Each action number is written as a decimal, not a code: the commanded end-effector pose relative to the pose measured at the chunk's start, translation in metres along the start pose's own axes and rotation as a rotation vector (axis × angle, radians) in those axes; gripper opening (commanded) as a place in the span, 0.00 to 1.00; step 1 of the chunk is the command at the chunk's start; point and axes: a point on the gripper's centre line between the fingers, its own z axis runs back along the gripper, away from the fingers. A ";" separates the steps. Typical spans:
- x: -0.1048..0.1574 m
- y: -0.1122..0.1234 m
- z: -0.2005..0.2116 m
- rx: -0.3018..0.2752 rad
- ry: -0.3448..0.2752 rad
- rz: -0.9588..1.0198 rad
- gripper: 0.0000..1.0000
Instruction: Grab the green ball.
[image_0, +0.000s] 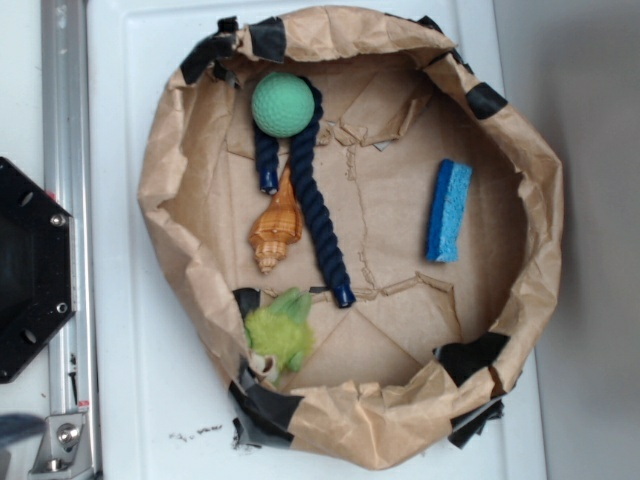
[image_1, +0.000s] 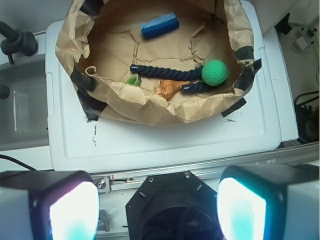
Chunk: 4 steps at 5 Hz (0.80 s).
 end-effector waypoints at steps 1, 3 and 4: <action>0.000 0.000 0.000 0.000 0.000 0.000 1.00; 0.076 0.007 -0.052 0.063 -0.044 -0.470 1.00; 0.111 0.022 -0.097 0.142 0.065 -0.546 1.00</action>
